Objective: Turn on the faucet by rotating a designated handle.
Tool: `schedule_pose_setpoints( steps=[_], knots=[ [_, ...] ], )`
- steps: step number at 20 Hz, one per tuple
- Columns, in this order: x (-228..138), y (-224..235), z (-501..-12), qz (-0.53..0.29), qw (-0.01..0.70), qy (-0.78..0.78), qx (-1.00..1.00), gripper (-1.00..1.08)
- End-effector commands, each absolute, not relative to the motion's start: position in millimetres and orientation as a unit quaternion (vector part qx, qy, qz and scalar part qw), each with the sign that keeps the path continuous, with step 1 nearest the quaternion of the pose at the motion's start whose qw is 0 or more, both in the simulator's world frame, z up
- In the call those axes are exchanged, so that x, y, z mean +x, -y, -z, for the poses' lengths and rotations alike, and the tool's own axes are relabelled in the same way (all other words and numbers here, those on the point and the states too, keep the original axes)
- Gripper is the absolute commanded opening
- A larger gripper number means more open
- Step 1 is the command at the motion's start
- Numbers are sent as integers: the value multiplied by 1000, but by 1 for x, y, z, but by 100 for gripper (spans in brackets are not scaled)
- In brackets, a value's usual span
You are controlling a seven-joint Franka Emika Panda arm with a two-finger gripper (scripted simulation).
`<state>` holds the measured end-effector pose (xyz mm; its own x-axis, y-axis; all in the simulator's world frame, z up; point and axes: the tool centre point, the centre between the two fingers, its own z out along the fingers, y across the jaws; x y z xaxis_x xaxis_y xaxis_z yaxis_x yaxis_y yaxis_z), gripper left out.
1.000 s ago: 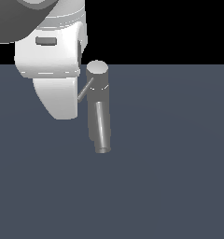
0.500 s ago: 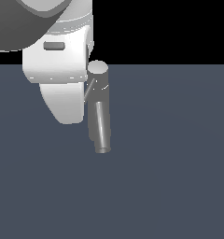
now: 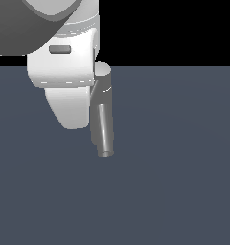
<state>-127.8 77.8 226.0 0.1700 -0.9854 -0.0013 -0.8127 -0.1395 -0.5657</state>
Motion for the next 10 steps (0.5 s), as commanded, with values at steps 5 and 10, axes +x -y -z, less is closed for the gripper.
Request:
schedule_pose_setpoints(
  steps=[5,10],
  knots=[
    [-127,-64,-225,191,226,-620,-727,-100],
    [-127,-56,-224,191,225,-620,-726,-100]
  ],
)
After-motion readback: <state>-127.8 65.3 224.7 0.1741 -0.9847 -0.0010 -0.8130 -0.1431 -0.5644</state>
